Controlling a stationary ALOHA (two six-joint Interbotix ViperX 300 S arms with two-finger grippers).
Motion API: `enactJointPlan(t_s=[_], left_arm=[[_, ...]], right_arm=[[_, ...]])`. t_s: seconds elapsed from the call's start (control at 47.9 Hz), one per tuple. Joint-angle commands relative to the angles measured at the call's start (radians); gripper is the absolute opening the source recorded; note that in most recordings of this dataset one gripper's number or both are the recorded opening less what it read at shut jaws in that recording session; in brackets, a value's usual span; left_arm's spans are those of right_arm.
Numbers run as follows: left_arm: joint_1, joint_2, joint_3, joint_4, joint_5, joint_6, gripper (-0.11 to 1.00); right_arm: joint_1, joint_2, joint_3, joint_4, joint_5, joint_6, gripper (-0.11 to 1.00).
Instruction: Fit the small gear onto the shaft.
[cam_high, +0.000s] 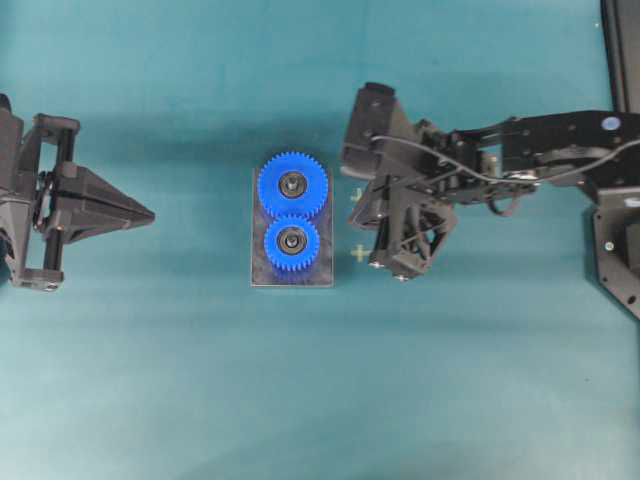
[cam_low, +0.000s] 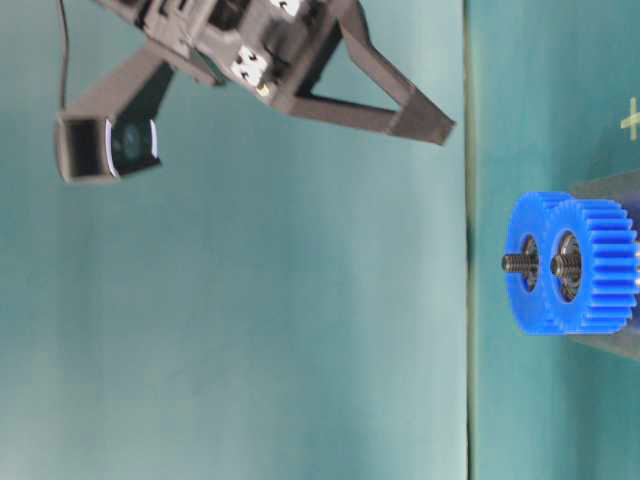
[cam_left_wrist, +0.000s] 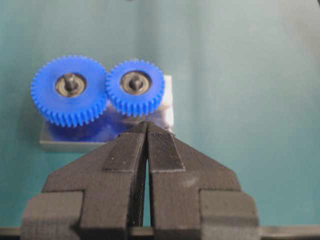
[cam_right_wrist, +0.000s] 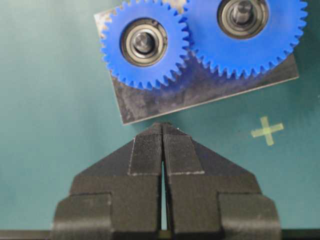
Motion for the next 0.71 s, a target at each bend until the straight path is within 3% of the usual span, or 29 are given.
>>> enactJointPlan(t_s=[0.0,0.689], left_arm=[[0.000,0.003,-0.011,0.003,-0.005,0.002,0.00],[0.000,0.002,-0.006,0.003,-0.006,0.000,0.00]], right_arm=[[0.000,-0.034,-0.002,0.000,-0.017,-0.008,-0.01],[0.003,-0.035,0.005,0.005,-0.035,-0.008,-0.01]])
